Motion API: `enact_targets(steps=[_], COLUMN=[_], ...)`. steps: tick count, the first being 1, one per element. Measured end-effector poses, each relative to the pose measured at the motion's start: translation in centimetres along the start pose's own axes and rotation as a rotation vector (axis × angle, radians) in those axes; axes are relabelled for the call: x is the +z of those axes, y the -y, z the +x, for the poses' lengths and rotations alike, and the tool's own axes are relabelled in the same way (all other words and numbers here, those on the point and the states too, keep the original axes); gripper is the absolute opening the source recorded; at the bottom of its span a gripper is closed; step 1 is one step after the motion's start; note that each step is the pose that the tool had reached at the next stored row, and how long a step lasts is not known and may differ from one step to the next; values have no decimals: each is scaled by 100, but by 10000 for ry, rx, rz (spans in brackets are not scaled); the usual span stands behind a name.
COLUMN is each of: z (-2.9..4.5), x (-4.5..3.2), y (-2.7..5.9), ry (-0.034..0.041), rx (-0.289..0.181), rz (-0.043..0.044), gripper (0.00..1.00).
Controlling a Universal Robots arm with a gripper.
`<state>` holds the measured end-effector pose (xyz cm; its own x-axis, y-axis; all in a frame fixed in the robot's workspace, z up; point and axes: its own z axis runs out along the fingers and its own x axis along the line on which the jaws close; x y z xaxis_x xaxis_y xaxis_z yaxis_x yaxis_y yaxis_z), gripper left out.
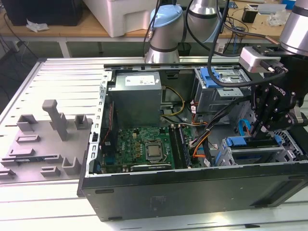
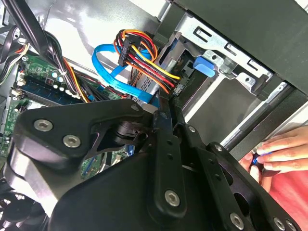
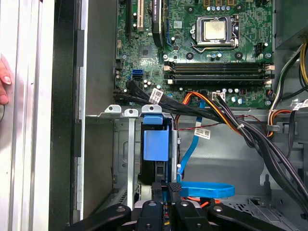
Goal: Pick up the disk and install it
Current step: 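Insert the second disk wire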
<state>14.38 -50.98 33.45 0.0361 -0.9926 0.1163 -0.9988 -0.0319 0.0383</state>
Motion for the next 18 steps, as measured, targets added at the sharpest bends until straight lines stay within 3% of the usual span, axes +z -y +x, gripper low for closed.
enact_targets(steps=[13, 15, 17, 18], z=[0, -2, 1, 2], x=[6, 18, 0, -8], y=[-4, -4, -5, -5], ry=[12, 42, 14, 5], rx=[-1, -2, -1, -1], rz=[1, 2, 0, 1], gripper=[17, 29, 29, 36])
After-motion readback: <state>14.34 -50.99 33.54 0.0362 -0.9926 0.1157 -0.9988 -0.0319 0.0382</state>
